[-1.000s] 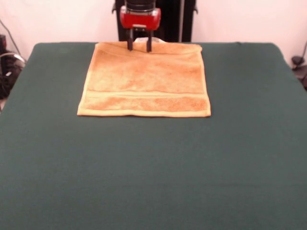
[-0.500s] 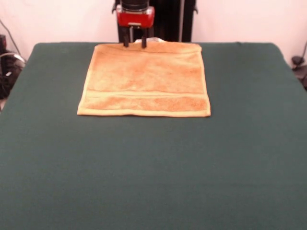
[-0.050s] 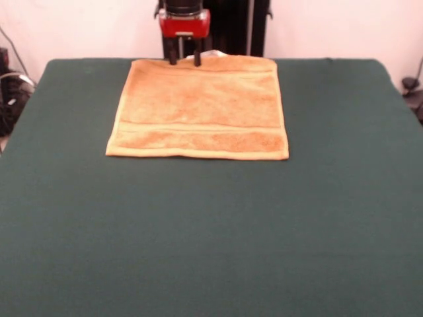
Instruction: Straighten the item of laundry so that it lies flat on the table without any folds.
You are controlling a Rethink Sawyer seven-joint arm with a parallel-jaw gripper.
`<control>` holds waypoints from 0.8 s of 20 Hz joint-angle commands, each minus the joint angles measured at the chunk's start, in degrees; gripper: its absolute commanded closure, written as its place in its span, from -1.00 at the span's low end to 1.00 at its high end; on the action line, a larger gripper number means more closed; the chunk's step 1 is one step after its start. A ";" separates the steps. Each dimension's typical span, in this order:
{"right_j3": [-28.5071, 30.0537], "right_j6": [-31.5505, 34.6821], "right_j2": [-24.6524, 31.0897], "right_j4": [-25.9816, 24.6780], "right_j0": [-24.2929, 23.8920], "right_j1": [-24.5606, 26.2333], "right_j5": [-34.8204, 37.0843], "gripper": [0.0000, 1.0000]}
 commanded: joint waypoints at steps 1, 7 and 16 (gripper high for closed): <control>-14.88 3.09 -1.02 0.55 3.50 11.34 -6.24 -1.00; -19.87 3.66 -3.59 7.79 6.98 20.37 -16.57 -1.00; -11.55 5.85 2.97 0.15 2.03 4.80 0.51 -1.00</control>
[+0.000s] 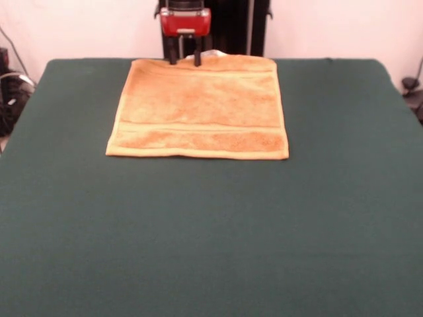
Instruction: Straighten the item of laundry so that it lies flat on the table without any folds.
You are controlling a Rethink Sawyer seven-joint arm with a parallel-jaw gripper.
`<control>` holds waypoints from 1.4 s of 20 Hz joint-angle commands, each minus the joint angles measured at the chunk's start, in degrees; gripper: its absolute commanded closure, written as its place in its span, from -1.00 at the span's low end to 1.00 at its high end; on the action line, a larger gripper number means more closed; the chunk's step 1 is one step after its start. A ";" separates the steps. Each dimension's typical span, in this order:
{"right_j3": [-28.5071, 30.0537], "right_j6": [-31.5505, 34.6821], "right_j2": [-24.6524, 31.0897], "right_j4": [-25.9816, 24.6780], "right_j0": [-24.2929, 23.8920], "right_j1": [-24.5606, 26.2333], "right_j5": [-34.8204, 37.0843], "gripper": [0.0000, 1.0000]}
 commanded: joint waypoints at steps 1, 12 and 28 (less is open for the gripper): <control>-10.47 5.88 11.27 1.66 -2.97 -3.30 19.68 -1.00; -8.26 5.37 14.03 1.65 -4.84 -7.00 25.94 -1.00; -2.12 6.32 14.93 2.16 -4.53 -17.06 32.20 -1.00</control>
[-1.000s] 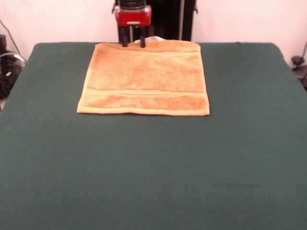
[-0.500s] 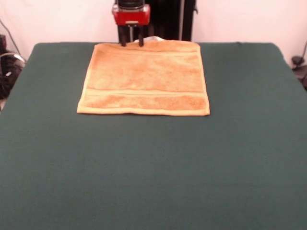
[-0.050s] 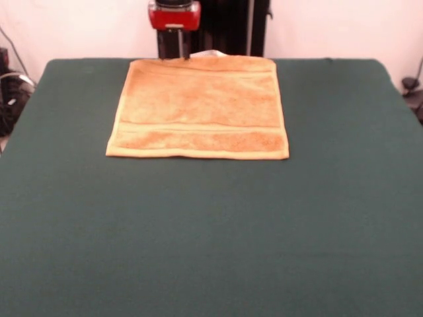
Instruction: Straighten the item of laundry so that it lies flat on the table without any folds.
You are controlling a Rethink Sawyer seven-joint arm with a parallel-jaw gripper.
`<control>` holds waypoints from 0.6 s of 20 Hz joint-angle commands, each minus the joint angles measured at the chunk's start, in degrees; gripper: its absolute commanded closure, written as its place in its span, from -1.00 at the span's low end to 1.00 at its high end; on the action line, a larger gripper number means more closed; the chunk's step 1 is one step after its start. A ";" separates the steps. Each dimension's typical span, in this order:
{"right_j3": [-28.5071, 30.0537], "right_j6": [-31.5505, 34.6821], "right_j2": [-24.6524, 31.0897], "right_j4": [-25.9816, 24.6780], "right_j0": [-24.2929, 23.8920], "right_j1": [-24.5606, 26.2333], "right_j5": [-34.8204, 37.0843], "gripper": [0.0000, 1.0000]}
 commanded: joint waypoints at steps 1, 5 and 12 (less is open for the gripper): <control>-1.91 6.34 6.86 3.55 0.03 -3.45 6.98 -1.00; -0.53 6.12 7.85 3.27 -0.93 -5.87 8.52 -1.00; 0.80 6.06 8.96 3.08 -2.91 -7.49 9.94 -1.00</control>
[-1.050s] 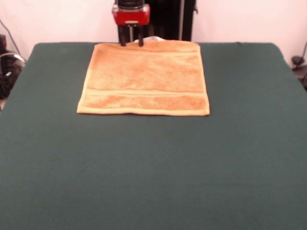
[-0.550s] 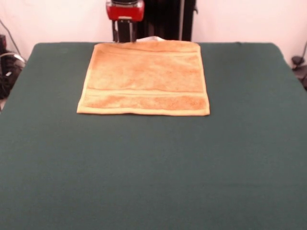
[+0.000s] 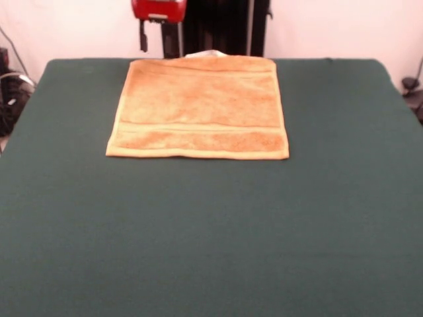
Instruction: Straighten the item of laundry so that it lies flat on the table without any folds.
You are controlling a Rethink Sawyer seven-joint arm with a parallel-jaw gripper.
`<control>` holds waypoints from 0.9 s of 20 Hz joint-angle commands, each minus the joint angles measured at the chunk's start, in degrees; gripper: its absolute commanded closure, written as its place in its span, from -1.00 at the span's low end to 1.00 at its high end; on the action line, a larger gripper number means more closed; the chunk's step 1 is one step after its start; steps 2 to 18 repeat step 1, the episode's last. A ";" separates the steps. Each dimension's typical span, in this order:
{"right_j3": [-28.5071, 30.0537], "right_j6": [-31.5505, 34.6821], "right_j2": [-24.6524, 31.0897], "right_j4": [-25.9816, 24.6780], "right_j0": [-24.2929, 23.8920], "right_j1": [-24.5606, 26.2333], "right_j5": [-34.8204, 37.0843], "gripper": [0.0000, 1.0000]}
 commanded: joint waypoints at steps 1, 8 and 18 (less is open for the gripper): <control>0.15 6.24 7.31 3.06 -0.29 -1.19 6.22 -1.00; 0.15 6.24 7.31 3.06 -0.29 -1.19 6.22 -1.00; 0.15 6.24 7.31 3.06 -0.29 -1.19 6.22 -1.00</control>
